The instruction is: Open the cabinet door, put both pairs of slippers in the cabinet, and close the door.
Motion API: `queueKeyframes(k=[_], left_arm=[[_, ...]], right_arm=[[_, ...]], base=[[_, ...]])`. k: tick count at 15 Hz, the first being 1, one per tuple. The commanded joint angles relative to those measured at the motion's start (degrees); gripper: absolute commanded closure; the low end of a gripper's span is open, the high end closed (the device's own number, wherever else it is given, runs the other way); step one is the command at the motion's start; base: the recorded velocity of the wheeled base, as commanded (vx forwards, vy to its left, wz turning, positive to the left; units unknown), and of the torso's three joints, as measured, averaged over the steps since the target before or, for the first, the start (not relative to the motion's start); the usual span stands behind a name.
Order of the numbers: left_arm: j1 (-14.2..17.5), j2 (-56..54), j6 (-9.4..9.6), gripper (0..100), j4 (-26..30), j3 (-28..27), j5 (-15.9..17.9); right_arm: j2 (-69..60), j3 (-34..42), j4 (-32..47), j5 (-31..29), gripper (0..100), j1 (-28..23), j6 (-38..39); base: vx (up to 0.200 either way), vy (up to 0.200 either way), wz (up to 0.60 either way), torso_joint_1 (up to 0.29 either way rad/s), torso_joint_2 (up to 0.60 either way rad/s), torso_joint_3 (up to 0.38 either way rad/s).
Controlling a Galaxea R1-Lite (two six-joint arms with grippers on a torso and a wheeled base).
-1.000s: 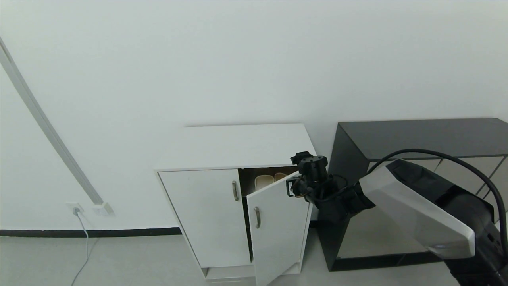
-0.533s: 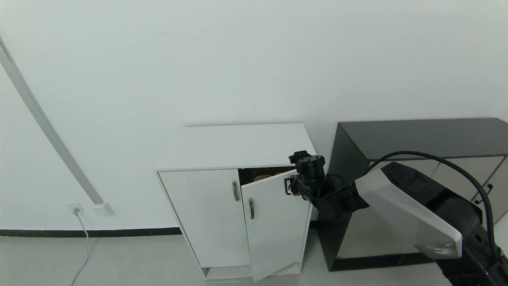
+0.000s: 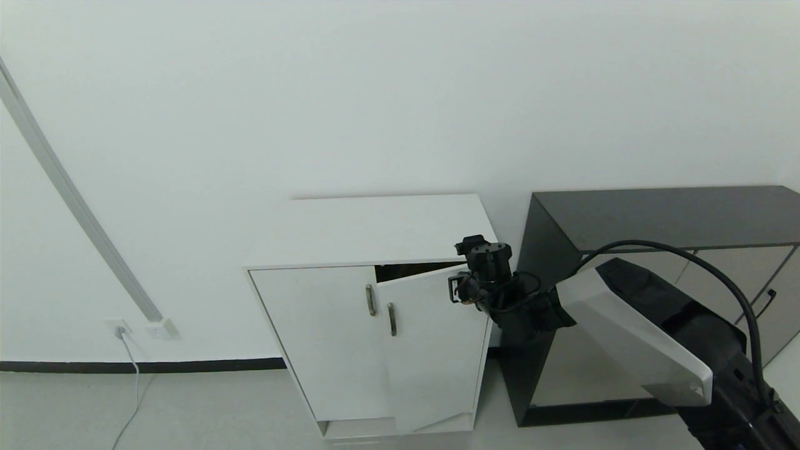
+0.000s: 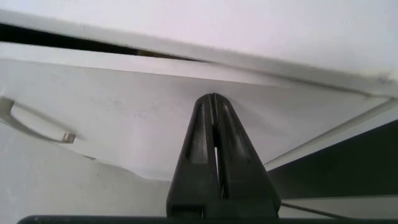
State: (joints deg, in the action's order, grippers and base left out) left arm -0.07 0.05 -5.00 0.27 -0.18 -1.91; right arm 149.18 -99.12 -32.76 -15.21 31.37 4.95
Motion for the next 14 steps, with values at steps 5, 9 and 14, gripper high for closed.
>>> queueKeyframes(k=[5,9,14], left_arm=[[0.1,0.0,-0.01,100,0.0,0.0,0.0],[0.0,0.0,-0.01,100,0.0,0.0,0.0],[0.1,0.0,-0.01,100,0.0,0.0,0.0]], right_arm=[[2.2,-2.9,0.1,-0.3,100,0.0,-0.8],[3.3,-6.2,2.4,-0.4,100,-0.2,-0.8],[4.8,-9.4,3.9,-1.0,100,-0.2,-1.2]], base=[[0.0,0.0,0.0,0.0,0.0,0.0],[0.0,0.0,0.0,0.0,0.0,0.0],[0.0,0.0,0.0,0.0,0.0,0.0]])
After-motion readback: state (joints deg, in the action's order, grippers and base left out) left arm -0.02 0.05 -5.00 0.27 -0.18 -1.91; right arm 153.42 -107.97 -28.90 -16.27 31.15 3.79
